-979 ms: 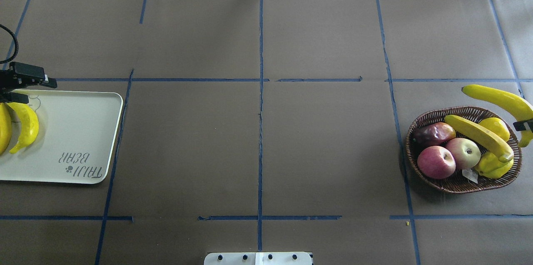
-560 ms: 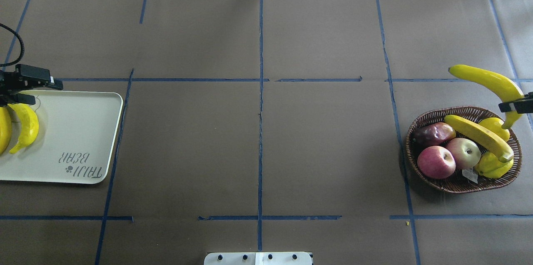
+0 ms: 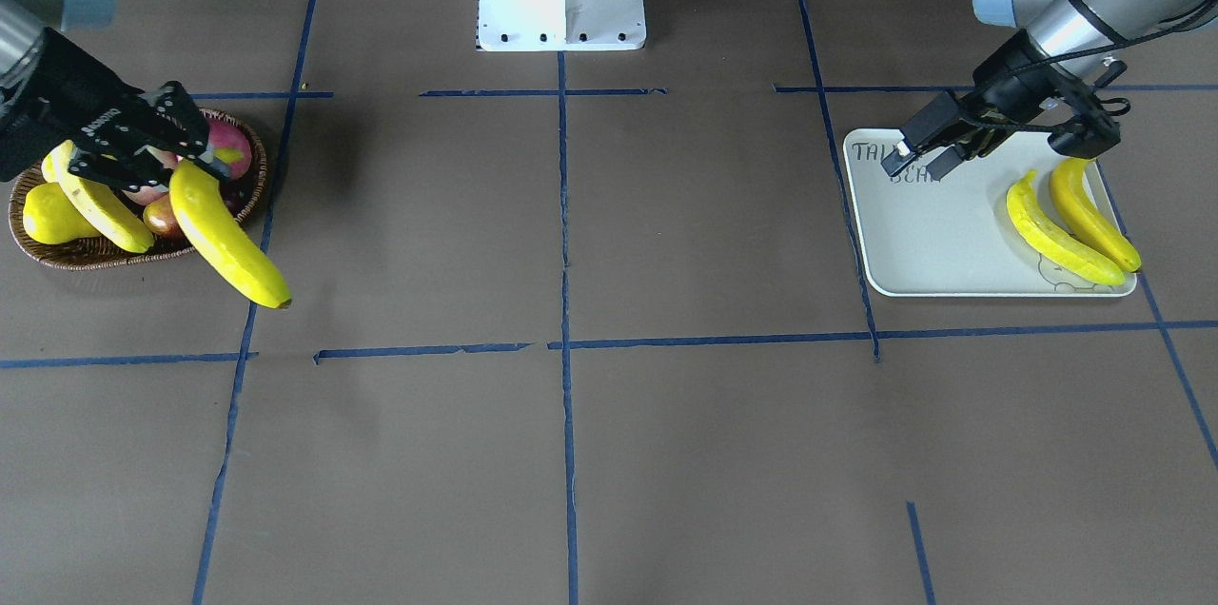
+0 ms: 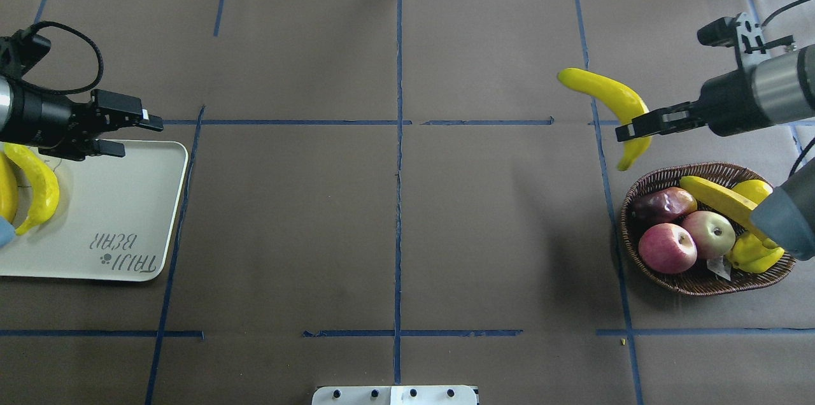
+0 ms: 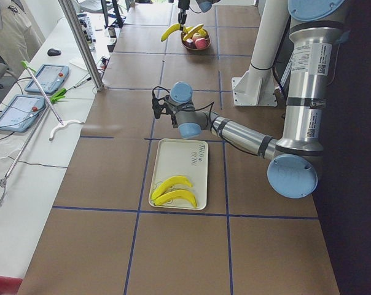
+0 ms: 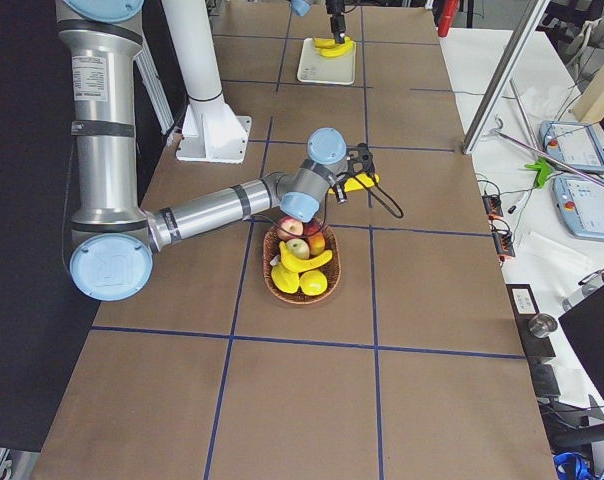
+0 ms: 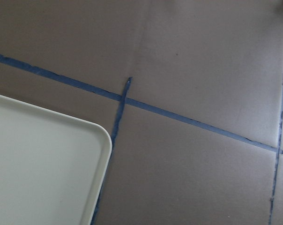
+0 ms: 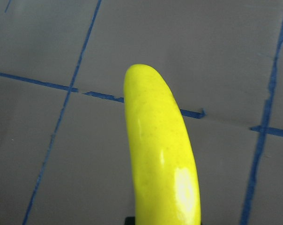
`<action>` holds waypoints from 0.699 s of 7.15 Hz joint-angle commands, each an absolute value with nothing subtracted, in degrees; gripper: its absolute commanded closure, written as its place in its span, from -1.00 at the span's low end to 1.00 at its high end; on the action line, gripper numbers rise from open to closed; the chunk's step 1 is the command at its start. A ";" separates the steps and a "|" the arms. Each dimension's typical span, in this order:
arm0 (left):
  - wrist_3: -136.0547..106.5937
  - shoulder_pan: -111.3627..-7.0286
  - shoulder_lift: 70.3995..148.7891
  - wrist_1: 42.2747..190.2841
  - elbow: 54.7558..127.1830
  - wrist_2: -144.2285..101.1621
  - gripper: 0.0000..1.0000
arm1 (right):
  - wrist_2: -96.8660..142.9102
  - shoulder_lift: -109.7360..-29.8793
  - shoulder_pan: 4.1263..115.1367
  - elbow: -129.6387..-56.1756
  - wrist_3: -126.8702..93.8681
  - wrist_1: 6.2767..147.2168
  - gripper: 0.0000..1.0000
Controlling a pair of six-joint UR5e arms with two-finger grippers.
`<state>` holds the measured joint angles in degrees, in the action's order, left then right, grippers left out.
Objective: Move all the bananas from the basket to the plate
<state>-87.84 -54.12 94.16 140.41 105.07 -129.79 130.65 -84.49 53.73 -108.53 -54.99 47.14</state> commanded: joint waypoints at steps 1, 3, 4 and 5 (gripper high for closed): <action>-96.55 -51.95 99.29 140.45 104.68 -129.73 -1.00 | 120.97 -77.73 44.51 -109.69 -65.17 47.20 0.98; -105.77 -50.28 105.08 140.28 104.07 -129.64 -1.00 | 110.45 -72.18 35.56 -109.51 -70.47 47.81 0.97; -108.78 -49.06 106.68 139.93 103.71 -129.64 -1.00 | 106.48 -70.33 32.29 -109.34 -72.05 48.07 0.97; -109.94 -47.65 107.31 139.92 103.36 -129.55 -1.00 | 102.87 -68.49 29.04 -109.07 -74.07 48.16 0.96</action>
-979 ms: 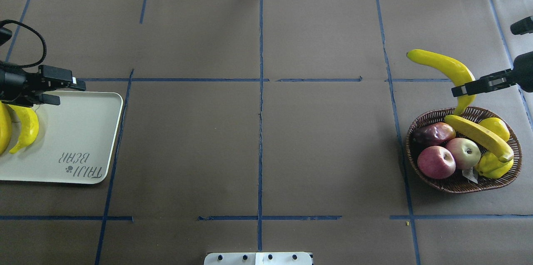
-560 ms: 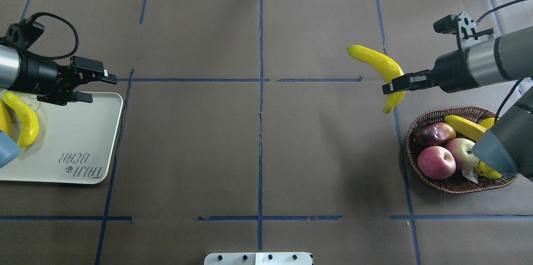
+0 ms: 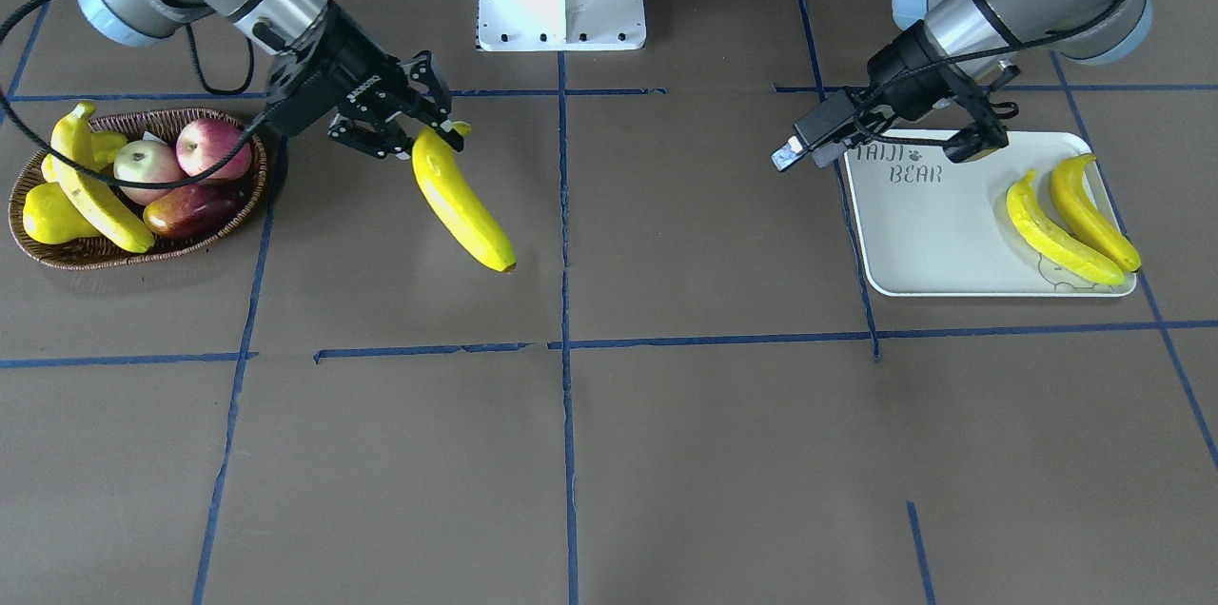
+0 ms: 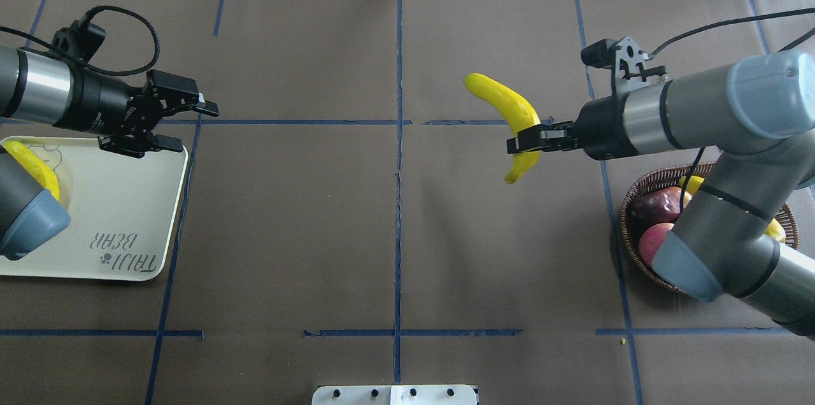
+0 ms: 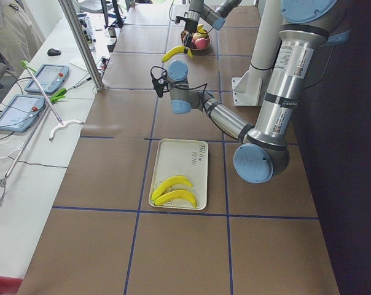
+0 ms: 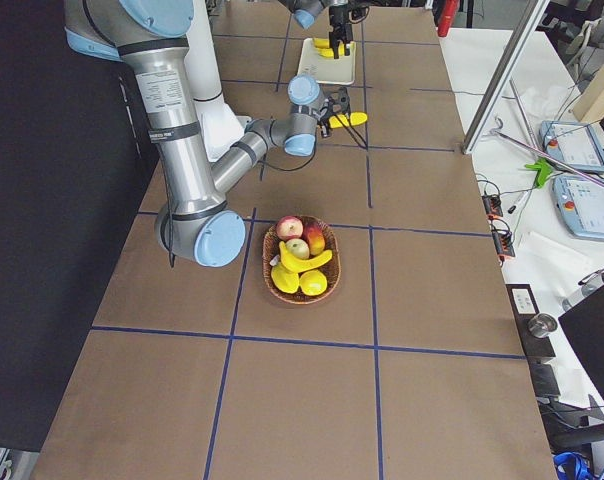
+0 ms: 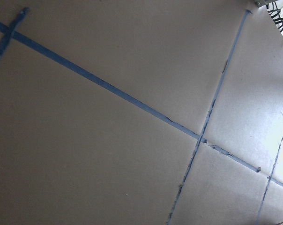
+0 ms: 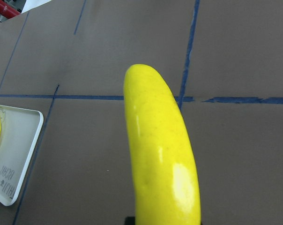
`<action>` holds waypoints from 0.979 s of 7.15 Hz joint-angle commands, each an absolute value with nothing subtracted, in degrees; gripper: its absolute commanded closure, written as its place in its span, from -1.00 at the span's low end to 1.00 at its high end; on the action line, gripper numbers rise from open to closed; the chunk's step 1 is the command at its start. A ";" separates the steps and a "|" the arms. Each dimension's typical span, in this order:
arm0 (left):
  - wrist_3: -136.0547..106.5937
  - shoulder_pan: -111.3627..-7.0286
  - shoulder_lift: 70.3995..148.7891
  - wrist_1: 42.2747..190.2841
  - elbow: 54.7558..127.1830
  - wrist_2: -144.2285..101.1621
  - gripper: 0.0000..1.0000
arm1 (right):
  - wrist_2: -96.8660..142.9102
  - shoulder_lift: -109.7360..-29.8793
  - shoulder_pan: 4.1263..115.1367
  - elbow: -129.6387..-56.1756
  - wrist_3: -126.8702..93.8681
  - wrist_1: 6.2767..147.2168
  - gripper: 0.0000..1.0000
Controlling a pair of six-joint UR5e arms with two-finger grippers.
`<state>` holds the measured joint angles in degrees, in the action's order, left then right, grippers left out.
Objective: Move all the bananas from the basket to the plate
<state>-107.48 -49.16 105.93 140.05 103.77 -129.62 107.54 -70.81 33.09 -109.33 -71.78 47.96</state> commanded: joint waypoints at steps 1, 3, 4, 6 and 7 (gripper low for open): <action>-114.21 -47.46 109.75 139.83 103.19 -128.25 -1.00 | 98.39 -66.47 25.52 -108.81 -74.53 48.25 0.96; -119.86 -45.63 113.45 139.22 102.14 -125.88 -1.00 | 90.82 -61.99 20.06 -108.63 -75.41 53.84 0.96; -121.80 -43.61 115.21 139.04 101.43 -121.86 -1.00 | 88.96 -60.40 18.30 -108.55 -75.85 55.18 0.95; -123.31 -40.35 116.19 138.96 100.99 -117.87 -1.00 | 84.75 -56.88 16.36 -106.01 -77.34 55.63 0.95; -123.31 -40.08 116.19 138.96 99.94 -117.86 -1.00 | 84.12 -56.00 15.91 -105.39 -77.34 55.72 0.95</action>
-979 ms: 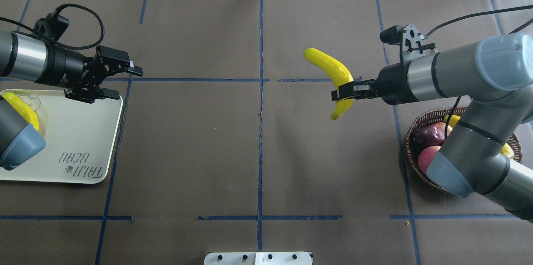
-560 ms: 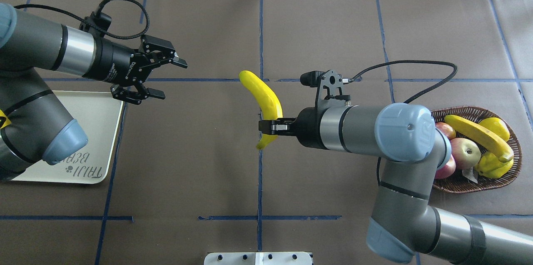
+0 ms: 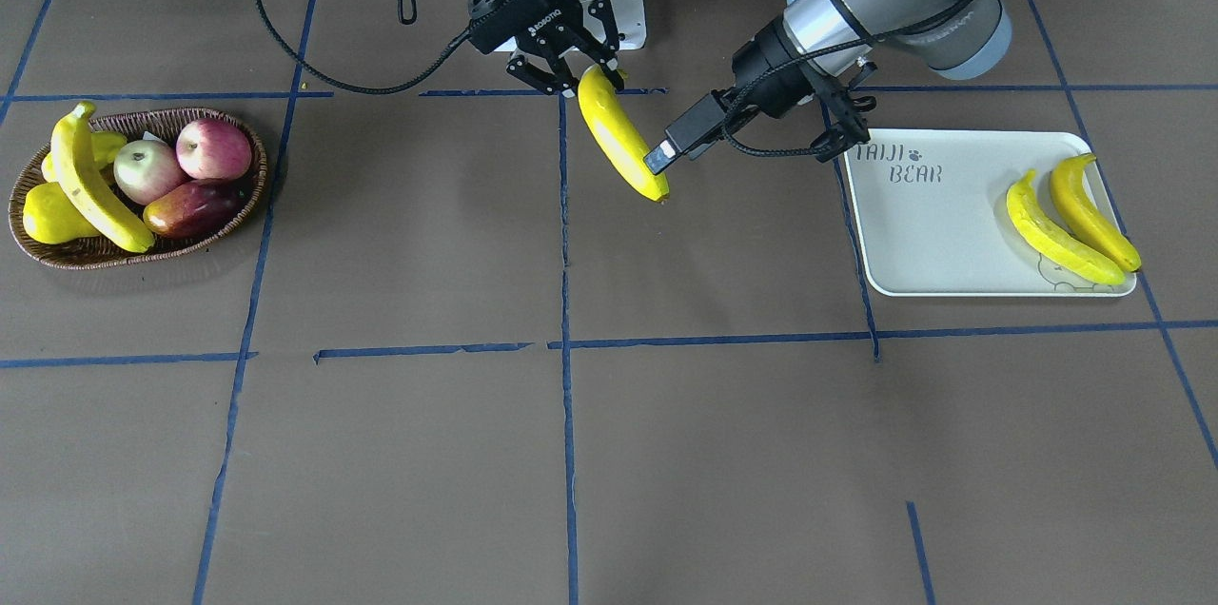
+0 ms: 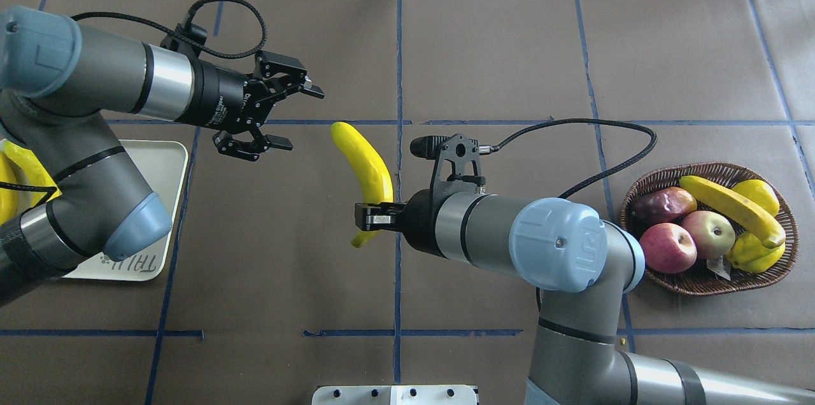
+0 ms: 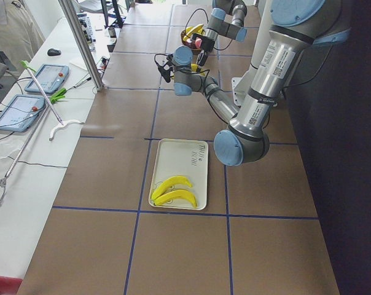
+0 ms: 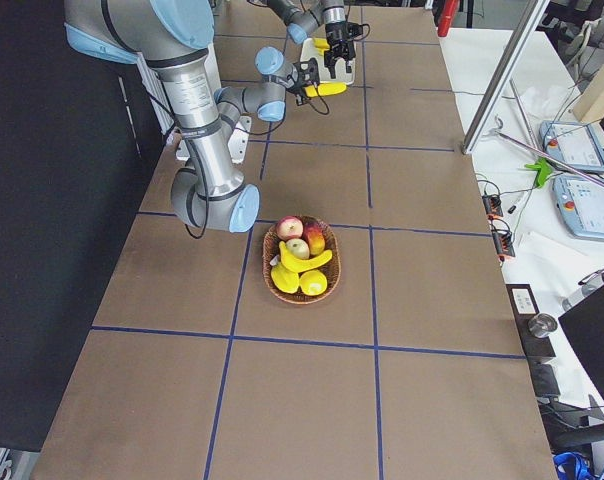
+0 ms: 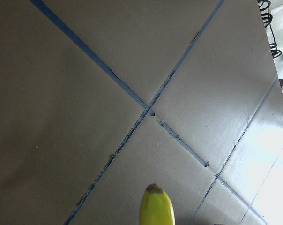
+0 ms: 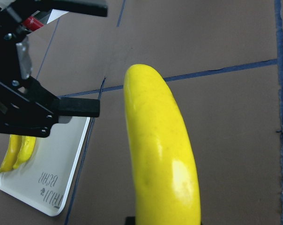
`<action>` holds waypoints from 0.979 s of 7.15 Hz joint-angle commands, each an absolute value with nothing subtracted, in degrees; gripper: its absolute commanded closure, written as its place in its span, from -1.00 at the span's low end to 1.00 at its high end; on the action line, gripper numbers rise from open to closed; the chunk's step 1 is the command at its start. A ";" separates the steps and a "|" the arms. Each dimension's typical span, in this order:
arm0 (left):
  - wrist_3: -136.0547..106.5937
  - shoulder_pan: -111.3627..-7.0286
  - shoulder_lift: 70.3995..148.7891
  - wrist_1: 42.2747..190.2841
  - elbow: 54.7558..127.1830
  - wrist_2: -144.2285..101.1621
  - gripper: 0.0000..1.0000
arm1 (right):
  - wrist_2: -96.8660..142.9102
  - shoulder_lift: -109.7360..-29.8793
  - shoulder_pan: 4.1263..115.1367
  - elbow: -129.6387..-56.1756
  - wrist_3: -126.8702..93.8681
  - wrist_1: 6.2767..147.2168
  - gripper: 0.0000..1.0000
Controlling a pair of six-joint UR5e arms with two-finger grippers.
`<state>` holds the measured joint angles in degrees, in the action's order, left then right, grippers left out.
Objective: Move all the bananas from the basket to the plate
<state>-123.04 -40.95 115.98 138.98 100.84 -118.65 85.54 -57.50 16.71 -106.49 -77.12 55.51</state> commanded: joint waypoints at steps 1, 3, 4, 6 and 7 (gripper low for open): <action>-123.31 -39.82 116.28 138.96 99.06 -117.95 -1.00 | 84.02 -55.99 15.73 -105.38 -77.34 55.72 0.95; -123.31 -38.50 116.37 137.56 98.88 -117.86 -1.00 | 84.02 -55.99 15.73 -105.38 -77.34 55.72 0.94; -123.31 -38.24 116.63 137.46 98.88 -117.86 -1.00 | 84.11 -55.99 15.73 -105.38 -77.34 55.72 0.93; -123.31 -37.45 116.72 137.46 99.05 -117.86 -0.99 | 84.11 -55.99 15.73 -105.38 -77.34 55.64 0.91; -123.31 -37.35 116.89 137.46 99.05 -117.86 -0.99 | 84.11 -55.99 15.73 -105.38 -77.34 55.63 0.88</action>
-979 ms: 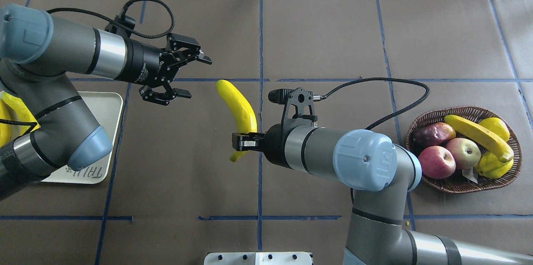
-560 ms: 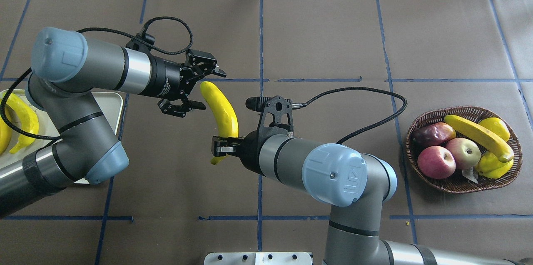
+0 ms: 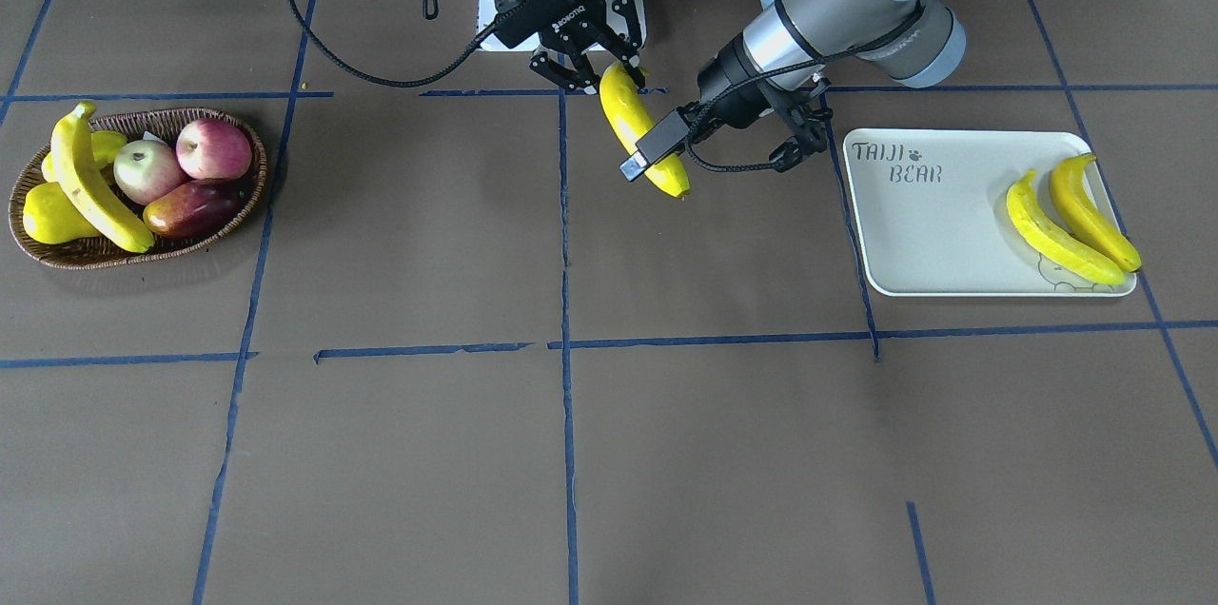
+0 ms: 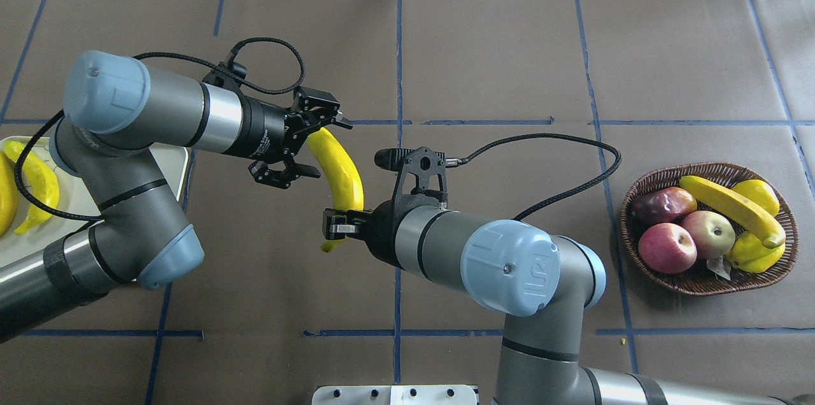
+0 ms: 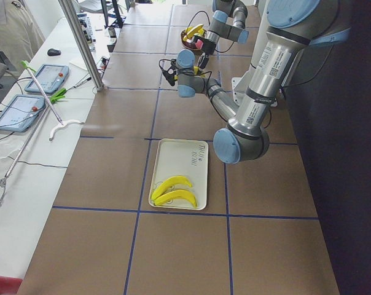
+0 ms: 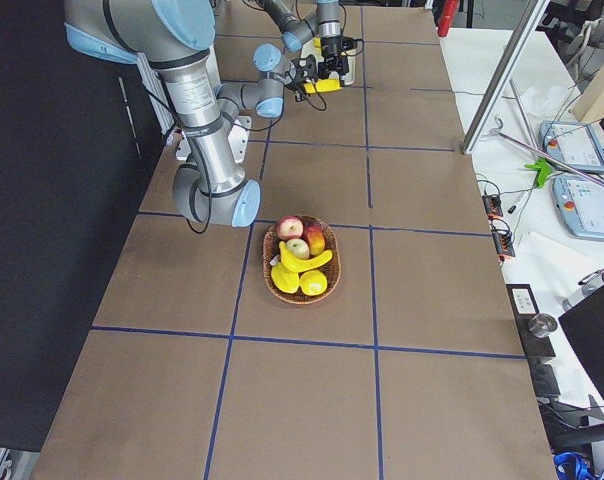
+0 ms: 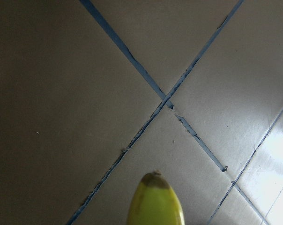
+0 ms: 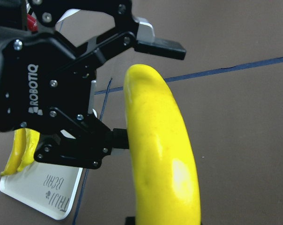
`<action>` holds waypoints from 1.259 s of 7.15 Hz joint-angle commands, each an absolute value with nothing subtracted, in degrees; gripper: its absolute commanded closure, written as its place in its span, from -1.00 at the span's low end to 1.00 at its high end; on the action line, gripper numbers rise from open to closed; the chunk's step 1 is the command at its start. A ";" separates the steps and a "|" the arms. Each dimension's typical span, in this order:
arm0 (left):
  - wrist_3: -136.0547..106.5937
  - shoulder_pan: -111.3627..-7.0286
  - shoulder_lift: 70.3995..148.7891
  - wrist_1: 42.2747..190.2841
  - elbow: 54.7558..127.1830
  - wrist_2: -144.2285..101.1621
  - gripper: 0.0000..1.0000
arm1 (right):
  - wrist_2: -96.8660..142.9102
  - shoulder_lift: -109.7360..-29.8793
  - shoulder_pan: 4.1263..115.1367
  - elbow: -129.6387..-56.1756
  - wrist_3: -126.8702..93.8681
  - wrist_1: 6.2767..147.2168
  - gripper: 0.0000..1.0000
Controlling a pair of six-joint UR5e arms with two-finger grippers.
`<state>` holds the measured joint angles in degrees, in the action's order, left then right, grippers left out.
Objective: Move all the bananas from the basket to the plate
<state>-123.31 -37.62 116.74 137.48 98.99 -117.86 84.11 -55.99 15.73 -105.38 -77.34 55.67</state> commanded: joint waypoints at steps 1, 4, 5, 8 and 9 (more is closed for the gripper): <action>-123.31 -37.35 116.81 137.46 99.31 -117.86 -0.98 | 84.11 -55.99 15.73 -105.38 -77.26 55.63 0.80; -123.84 -37.35 116.28 136.76 100.20 -117.69 0.47 | 84.11 -55.99 15.73 -105.38 -77.17 55.63 0.80; -123.84 -37.35 116.02 136.76 100.20 -117.69 0.71 | 84.11 -55.99 15.73 -105.38 -77.17 55.63 0.76; -123.84 -37.35 115.93 134.83 100.28 -117.60 1.00 | 84.72 -55.99 15.82 -105.73 -77.26 55.99 -0.99; -123.84 -37.35 115.93 134.82 100.28 -117.51 1.00 | 85.60 -55.99 15.99 -105.99 -77.17 56.51 -0.99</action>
